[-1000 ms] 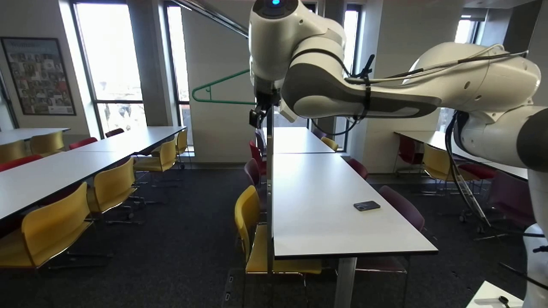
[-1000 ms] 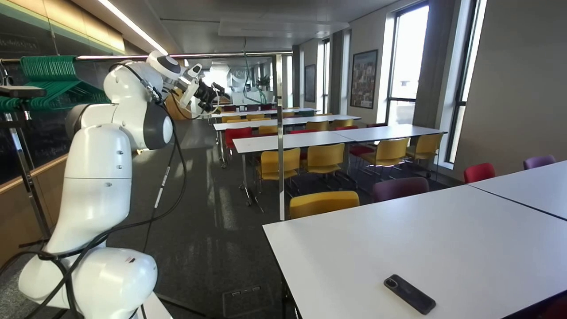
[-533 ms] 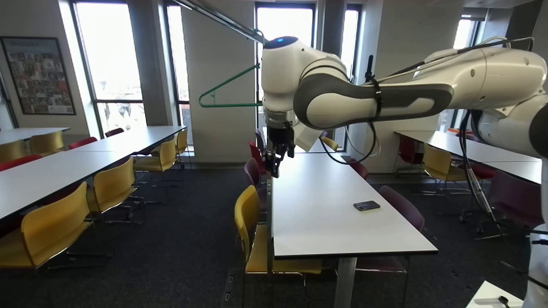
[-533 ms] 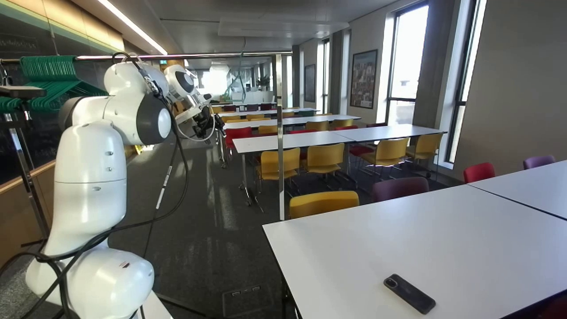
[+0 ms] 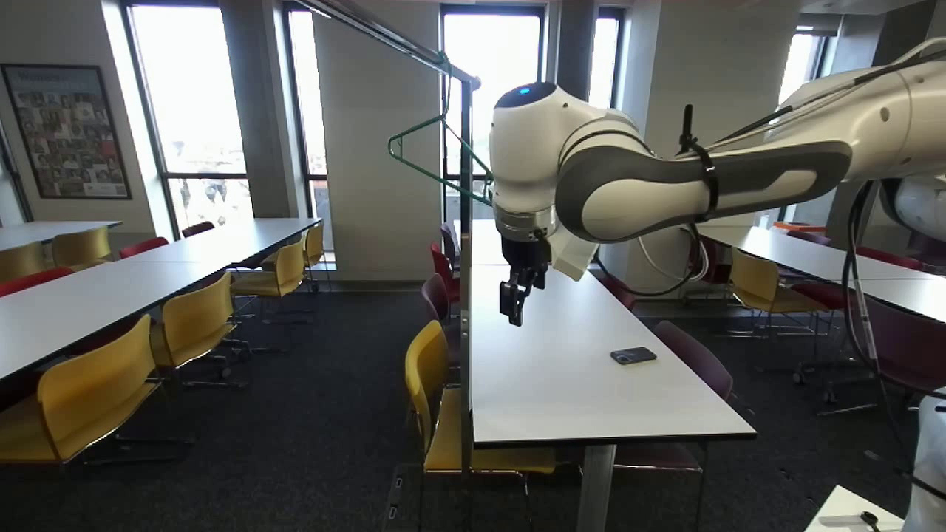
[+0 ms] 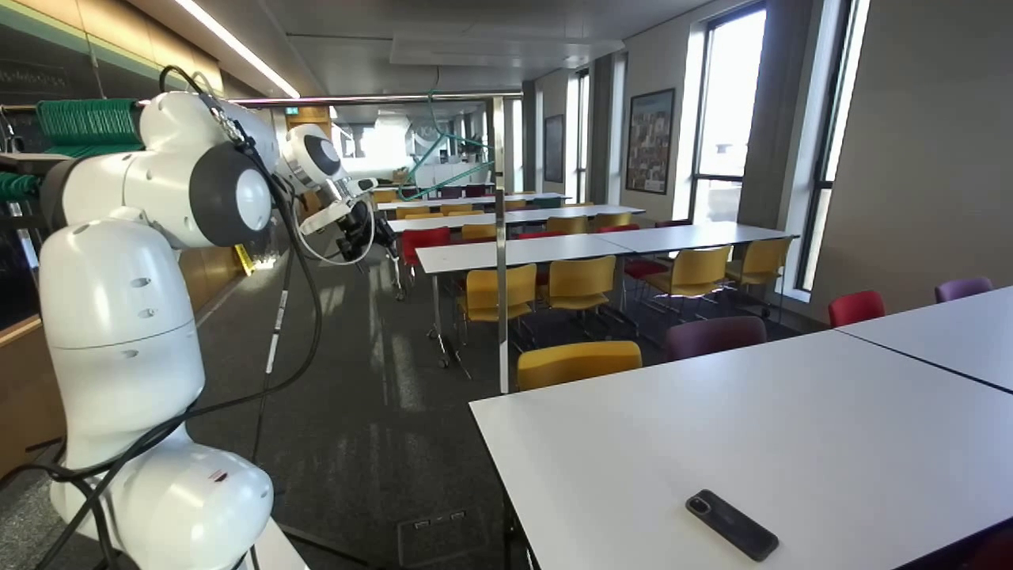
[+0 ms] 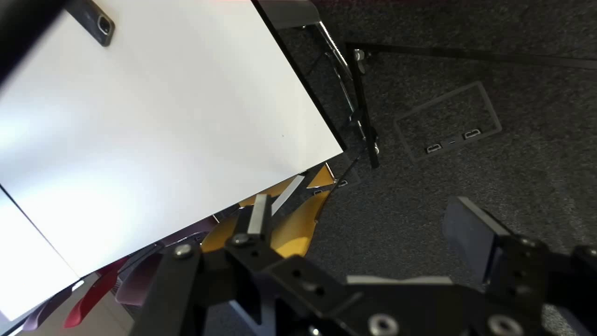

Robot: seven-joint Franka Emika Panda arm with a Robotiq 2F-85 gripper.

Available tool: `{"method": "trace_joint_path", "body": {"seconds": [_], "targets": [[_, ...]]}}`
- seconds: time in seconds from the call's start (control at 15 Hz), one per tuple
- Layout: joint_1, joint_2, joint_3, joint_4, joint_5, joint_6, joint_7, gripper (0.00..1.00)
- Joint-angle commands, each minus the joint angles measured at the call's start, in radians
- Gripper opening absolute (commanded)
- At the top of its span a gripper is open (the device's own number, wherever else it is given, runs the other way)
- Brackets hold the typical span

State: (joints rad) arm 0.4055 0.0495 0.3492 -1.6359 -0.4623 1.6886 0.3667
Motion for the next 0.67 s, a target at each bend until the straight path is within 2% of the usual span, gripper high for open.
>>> {"method": "trace_joint_path", "body": {"seconds": [0.0,0.27,0.33,0.6], "targets": [[-0.014,-0.125,-0.001,-0.166,-0.059,0.074,0.023,1.00],[-0.027,-0.158,0.005,-0.232,-0.088,0.119,0.068,1.00],[-0.020,-0.096,0.016,-0.152,-0.063,0.065,0.040,1.00],[-0.019,-0.088,0.018,-0.159,-0.064,0.067,0.043,1.00]]}}
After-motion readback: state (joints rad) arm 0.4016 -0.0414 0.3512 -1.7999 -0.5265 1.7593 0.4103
